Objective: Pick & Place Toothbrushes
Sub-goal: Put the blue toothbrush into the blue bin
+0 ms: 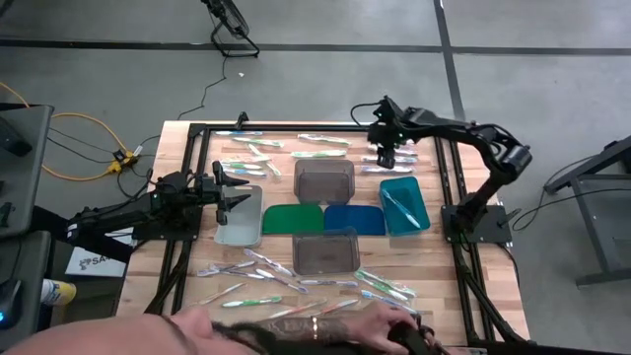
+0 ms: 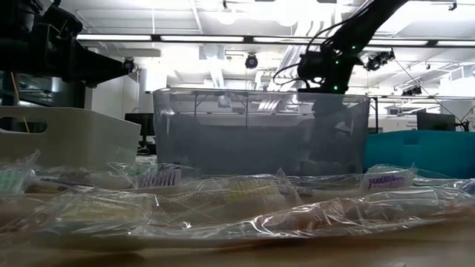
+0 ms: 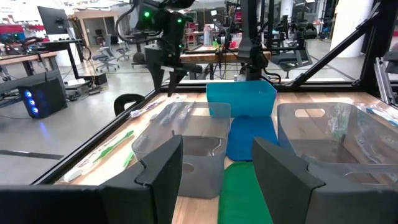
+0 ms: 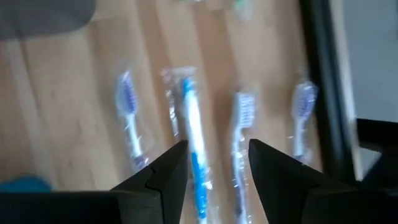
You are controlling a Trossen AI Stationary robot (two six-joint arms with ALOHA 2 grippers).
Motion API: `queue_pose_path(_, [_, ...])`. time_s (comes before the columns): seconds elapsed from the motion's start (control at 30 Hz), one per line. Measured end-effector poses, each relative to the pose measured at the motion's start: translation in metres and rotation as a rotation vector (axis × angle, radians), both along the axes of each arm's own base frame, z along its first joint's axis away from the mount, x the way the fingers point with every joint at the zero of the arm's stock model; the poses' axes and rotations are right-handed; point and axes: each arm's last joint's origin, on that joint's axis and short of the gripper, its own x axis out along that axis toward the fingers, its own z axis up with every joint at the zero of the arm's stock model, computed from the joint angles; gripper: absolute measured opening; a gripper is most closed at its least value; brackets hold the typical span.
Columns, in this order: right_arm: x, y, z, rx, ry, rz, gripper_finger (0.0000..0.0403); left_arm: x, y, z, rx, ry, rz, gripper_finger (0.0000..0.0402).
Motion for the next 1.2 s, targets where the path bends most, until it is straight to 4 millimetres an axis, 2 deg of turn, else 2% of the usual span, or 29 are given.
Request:
queue_pose_path(0.37, [0.012,-0.011,-0.029,0.054,0.068,0.151,0.0162,0.0,0.0,0.0,0.0,0.0,0.0,0.0187])
queue_pose_path(0.9, [0.015,-0.013,-0.051,0.119,0.115,0.129,0.016,0.0,0.0,0.0,0.0,0.0,0.0,0.0187])
queue_pose_path(1.03, [0.016,-0.013,-0.056,0.13,0.123,0.096,0.0136,0.0,0.0,0.0,0.0,0.0,0.0,0.0187])
queue_pose_path(1.2, [0.016,-0.013,-0.056,0.149,0.11,0.027,0.0085,0.0,0.0,0.0,0.0,0.0,0.0,0.0187])
